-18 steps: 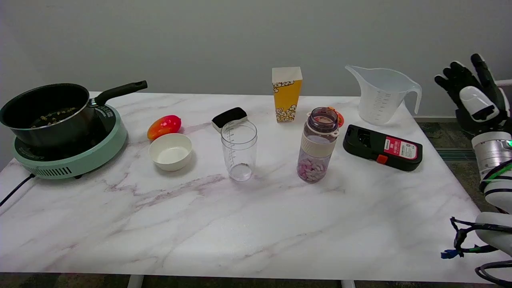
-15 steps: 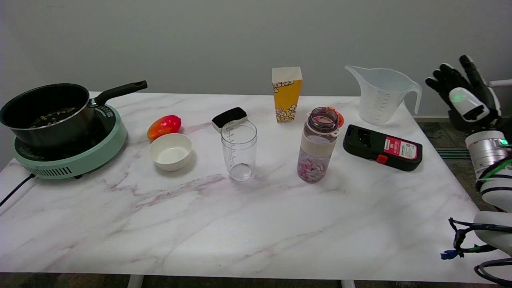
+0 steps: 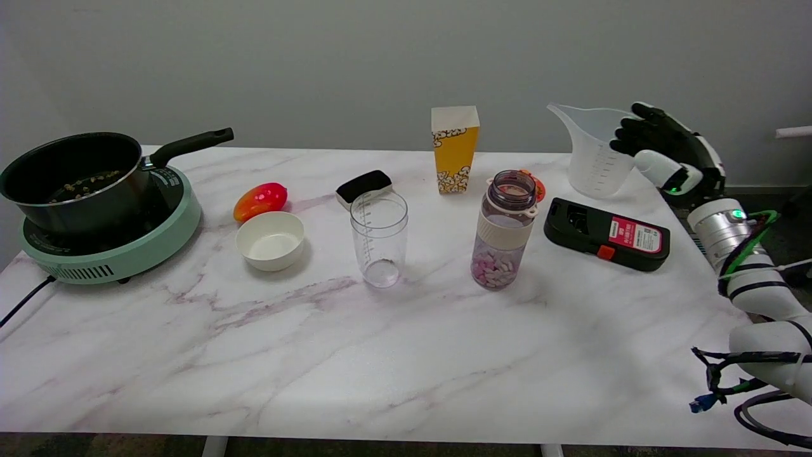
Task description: Pick up the bottle.
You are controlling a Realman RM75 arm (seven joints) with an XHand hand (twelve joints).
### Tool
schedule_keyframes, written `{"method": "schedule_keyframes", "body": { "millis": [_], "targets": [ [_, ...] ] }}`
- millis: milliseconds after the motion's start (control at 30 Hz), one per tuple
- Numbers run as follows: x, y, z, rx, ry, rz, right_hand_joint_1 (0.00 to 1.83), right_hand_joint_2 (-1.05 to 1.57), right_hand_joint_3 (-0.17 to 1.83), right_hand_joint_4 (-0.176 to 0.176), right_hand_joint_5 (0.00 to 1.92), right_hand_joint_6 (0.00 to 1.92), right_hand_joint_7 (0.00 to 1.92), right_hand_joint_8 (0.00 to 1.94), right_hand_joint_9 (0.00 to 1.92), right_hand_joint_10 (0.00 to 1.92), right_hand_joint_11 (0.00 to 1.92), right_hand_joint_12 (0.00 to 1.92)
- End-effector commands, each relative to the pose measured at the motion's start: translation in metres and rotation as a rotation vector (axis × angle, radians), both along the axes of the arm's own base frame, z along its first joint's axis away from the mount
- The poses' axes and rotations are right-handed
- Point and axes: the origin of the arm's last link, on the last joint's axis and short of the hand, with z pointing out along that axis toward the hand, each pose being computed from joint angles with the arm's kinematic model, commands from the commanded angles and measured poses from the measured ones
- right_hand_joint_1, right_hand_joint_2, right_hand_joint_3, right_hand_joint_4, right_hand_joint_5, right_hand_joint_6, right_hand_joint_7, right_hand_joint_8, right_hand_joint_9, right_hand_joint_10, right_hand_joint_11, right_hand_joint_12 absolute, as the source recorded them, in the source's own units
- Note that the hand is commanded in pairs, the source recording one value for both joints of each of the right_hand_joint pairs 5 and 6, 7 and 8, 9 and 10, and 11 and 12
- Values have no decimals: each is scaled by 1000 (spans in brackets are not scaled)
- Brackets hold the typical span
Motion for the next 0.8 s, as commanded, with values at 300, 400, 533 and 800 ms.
{"method": "schedule_keyframes", "body": {
  "millis": [300,400,533,800],
  "targets": [
    [-25,-54,-71,116,222,-147,1185,-295,1143,0,567,567,646,646,628,628,699,699],
    [-36,-56,-76,104,195,-148,1194,-298,1157,0,605,605,671,671,639,639,714,714],
    [-43,-55,-84,99,165,-114,1199,-344,1212,0,627,627,692,692,651,651,729,729],
    [-52,-45,-86,96,184,-137,1200,-348,1232,0,644,644,732,732,683,683,758,758]
  ]
}}
